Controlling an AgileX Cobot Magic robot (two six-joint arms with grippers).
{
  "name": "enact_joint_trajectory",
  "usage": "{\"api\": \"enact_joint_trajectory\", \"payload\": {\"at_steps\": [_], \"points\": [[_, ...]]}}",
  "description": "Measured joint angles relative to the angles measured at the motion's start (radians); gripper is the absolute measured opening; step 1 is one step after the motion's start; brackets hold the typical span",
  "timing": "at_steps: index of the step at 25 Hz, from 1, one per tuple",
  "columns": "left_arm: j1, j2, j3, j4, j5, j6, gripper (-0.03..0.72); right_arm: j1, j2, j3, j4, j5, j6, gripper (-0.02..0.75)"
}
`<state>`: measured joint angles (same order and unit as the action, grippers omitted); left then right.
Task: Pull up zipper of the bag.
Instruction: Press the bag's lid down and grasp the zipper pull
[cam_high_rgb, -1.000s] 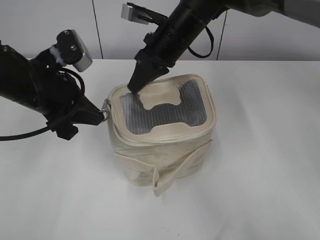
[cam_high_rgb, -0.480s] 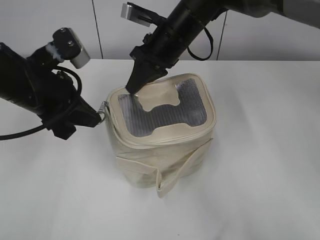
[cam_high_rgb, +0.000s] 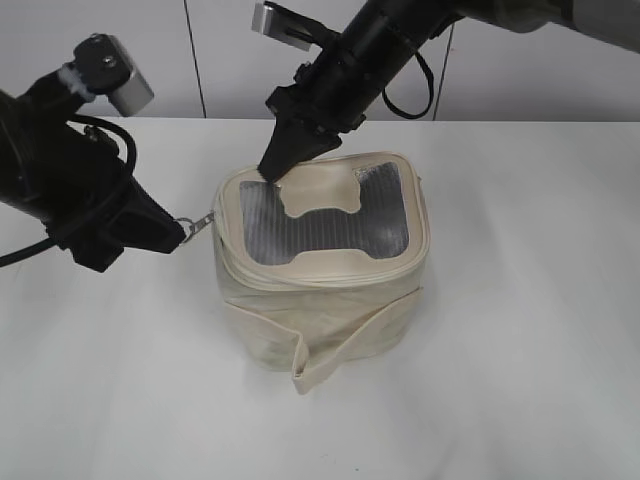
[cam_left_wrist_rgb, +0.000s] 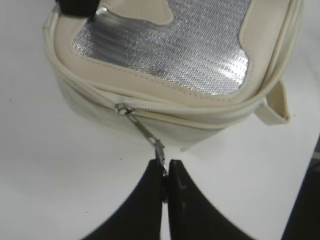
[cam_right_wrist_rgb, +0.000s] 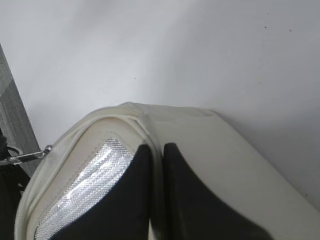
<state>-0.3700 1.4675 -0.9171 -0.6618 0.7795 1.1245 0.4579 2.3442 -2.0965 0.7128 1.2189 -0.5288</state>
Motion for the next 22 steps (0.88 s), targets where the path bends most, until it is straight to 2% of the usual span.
{"api": "enact_joint_trajectory", "payload": {"at_steps": [4, 7, 9, 14, 22], "points": [[-0.026, 0.000, -0.001, -0.077, 0.064, -0.004, -0.008, -0.001, 0.000, 0.000, -0.002, 0.000, 0.003, 0.045], [-0.111, 0.000, -0.001, -0.089, 0.133, -0.006, -0.008, -0.008, 0.000, -0.002, -0.006, 0.000, 0.008, 0.045], [-0.166, 0.000, -0.001, -0.071, 0.115, -0.028, -0.008, -0.008, 0.000, -0.002, -0.005, 0.000, 0.010, 0.045], [-0.253, 0.015, -0.001, -0.066, 0.039, -0.057, -0.006, -0.008, 0.000, -0.002, -0.004, 0.000, 0.013, 0.045], [-0.361, 0.148, -0.037, -0.195, -0.098, -0.036, -0.006, -0.008, 0.000, -0.002, -0.005, 0.000, 0.015, 0.045]]}}
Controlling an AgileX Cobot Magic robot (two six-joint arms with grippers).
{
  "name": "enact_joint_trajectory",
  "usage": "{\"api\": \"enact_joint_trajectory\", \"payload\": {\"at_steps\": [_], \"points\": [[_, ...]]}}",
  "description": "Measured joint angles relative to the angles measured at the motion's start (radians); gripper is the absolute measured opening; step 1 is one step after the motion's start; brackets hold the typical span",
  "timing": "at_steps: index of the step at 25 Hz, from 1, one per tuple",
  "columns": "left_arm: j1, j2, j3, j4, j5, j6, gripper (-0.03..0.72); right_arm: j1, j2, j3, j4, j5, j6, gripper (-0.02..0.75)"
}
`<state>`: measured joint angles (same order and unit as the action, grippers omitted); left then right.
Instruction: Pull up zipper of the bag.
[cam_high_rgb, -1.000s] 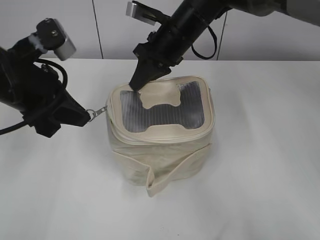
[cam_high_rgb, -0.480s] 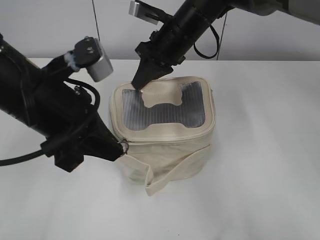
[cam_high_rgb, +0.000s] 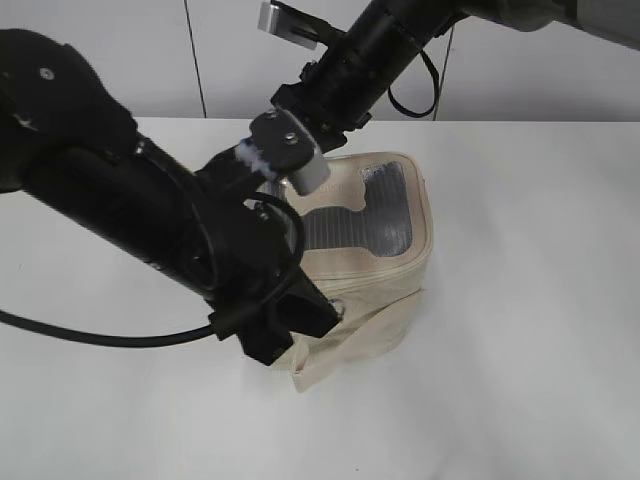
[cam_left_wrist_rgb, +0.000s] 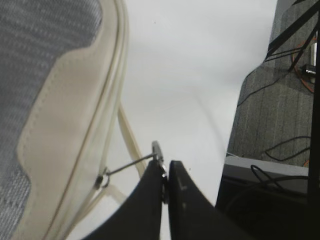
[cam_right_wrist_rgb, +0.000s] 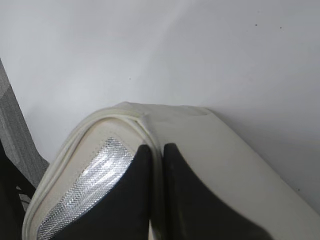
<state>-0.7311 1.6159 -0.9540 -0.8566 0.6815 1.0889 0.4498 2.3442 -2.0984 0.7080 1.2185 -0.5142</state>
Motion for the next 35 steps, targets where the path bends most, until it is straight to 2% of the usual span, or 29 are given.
{"api": "enact_joint_trajectory", "payload": {"at_steps": [3, 8, 11, 12, 14, 17, 20, 24, 27, 29, 32, 35], "points": [[-0.027, 0.021, -0.039, -0.004, -0.002, 0.008, -0.006, 0.000, 0.000, 0.000, 0.000, 0.000, 0.001, 0.045], [-0.021, 0.023, -0.046, 0.005, 0.011, -0.023, -0.002, 0.000, 0.000, 0.000, -0.005, 0.000, 0.001, 0.045], [0.019, 0.023, -0.048, 0.007, 0.117, -0.057, 0.076, -0.008, 0.000, -0.003, -0.006, 0.000, 0.002, 0.061], [0.038, 0.022, -0.047, 0.007, 0.160, -0.067, 0.134, -0.013, 0.000, -0.005, -0.007, 0.000, 0.003, 0.090], [0.078, 0.006, -0.030, 0.004, 0.223, -0.090, 0.258, -0.029, 0.000, -0.013, -0.002, 0.000, 0.005, 0.219], [0.150, -0.075, 0.017, 0.004, 0.221, -0.105, 0.330, -0.072, -0.007, -0.013, 0.002, 0.000, 0.017, 0.392], [0.215, -0.169, 0.046, 0.007, 0.189, -0.121, 0.345, -0.119, -0.037, -0.013, 0.001, -0.001, 0.035, 0.437], [0.325, -0.217, 0.031, 0.000, 0.110, -0.135, 0.349, -0.182, -0.120, 0.023, -0.008, -0.003, 0.051, 0.447], [0.420, -0.168, -0.043, -0.012, 0.115, -0.138, 0.349, -0.233, -0.202, 0.144, -0.009, -0.013, 0.046, 0.442], [0.452, -0.106, -0.128, -0.020, 0.135, -0.139, 0.349, -0.263, -0.267, 0.270, -0.012, -0.056, 0.022, 0.442], [0.448, 0.028, -0.291, -0.025, 0.208, -0.139, 0.349, -0.297, -0.400, 0.514, -0.014, -0.179, -0.039, 0.442], [0.415, 0.166, -0.482, -0.031, 0.281, -0.139, 0.353, -0.315, -0.538, 0.780, -0.002, -0.323, -0.104, 0.442]]}}
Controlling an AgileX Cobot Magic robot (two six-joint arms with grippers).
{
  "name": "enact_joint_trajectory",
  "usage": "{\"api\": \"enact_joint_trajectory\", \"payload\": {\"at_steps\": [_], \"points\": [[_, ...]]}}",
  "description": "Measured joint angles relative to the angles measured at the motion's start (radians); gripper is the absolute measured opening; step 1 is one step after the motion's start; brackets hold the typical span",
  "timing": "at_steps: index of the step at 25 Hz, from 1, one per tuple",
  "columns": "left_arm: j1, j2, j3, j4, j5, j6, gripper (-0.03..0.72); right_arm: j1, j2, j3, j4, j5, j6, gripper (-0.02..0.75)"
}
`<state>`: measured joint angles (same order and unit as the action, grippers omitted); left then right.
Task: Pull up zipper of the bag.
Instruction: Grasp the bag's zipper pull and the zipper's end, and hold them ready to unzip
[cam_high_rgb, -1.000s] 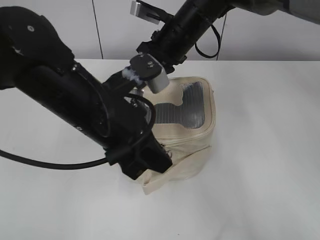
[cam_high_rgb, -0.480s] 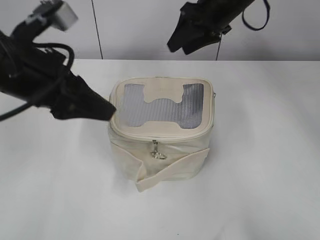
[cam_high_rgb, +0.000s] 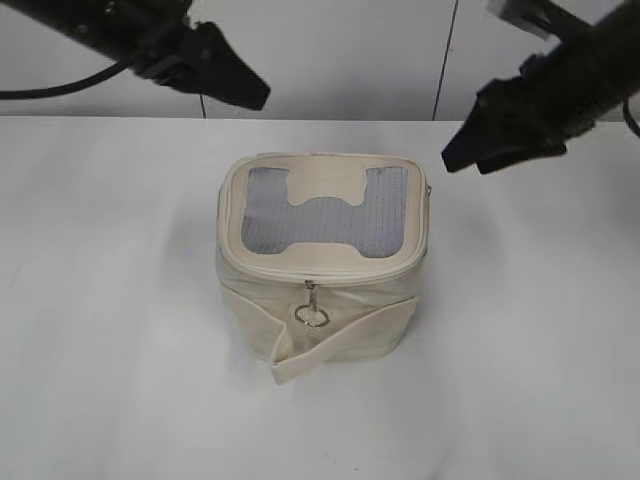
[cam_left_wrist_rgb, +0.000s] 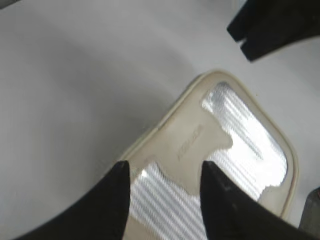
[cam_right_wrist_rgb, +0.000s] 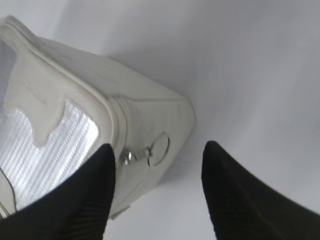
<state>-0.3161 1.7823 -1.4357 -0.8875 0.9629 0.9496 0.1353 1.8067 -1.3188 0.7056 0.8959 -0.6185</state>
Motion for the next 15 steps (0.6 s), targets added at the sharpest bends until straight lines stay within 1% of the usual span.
{"api": "enact_joint_trajectory", "payload": {"at_steps": [3, 5, 7, 9, 11, 13, 15], "points": [[-0.035, 0.130, -0.194, -0.002, 0.080, 0.000, 0.353, -0.006, -0.101, 0.208, 0.058, -0.124, -0.082, 0.441], [-0.063, 0.205, -0.313, 0.007, 0.129, 0.000, 0.353, -0.006, -0.134, 0.299, 0.120, -0.180, -0.159, 0.441], [-0.097, 0.276, -0.399, 0.029, 0.169, 0.000, 0.353, -0.006, -0.143, 0.351, 0.152, -0.203, -0.209, 0.441], [-0.129, 0.327, -0.466, 0.056, 0.193, 0.000, 0.353, -0.006, -0.144, 0.380, 0.163, -0.217, -0.236, 0.441], [-0.160, 0.367, -0.505, 0.093, 0.201, 0.000, 0.353, -0.006, -0.144, 0.403, 0.168, -0.220, -0.259, 0.441], [-0.189, 0.392, -0.533, 0.143, 0.199, 0.000, 0.354, -0.006, -0.145, 0.423, 0.185, -0.226, -0.284, 0.441], [-0.207, 0.412, -0.549, 0.166, 0.189, 0.000, 0.356, -0.006, -0.145, 0.435, 0.212, -0.238, -0.317, 0.441]]}}
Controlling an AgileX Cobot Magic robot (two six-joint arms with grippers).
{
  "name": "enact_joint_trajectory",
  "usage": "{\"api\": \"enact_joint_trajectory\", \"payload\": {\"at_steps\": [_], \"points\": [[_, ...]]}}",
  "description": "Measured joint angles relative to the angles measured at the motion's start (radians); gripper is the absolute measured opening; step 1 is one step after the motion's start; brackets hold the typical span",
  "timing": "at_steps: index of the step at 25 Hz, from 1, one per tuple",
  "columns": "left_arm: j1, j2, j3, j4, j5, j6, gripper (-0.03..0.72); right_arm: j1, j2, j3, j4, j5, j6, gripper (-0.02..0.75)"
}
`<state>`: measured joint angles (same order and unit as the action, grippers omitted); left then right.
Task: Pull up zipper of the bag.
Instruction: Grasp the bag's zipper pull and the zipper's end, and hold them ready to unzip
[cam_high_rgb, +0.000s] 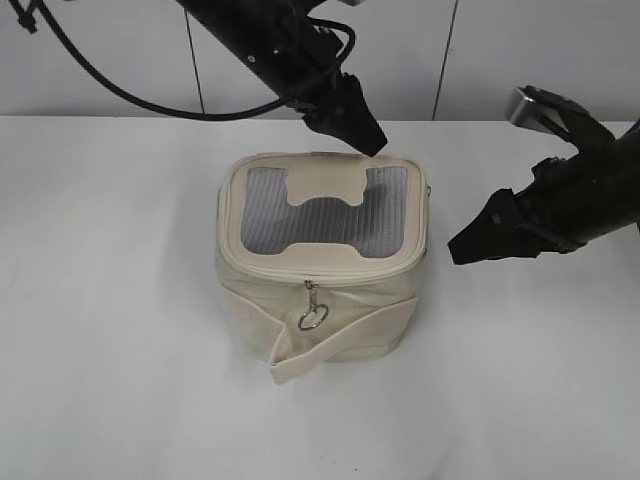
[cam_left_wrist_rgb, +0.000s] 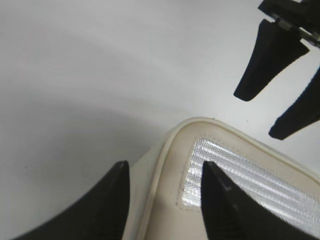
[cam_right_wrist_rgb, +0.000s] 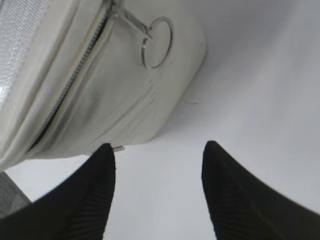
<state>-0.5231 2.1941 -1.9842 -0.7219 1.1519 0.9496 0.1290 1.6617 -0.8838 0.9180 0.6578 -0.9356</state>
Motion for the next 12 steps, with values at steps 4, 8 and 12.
{"api": "enact_joint_trajectory", "payload": {"at_steps": [4, 8, 12], "points": [[-0.013, 0.028, -0.013, 0.000, -0.005, 0.004, 0.356, 0.000, -0.001, 0.002, 0.034, -0.005, -0.032, 0.441], [-0.014, 0.050, -0.017, 0.000, -0.002, 0.004, 0.357, 0.000, -0.001, 0.003, 0.043, -0.029, -0.044, 0.441], [-0.017, 0.070, -0.019, -0.008, 0.002, 0.004, 0.344, 0.000, -0.001, 0.004, 0.077, -0.037, -0.075, 0.441]]}}
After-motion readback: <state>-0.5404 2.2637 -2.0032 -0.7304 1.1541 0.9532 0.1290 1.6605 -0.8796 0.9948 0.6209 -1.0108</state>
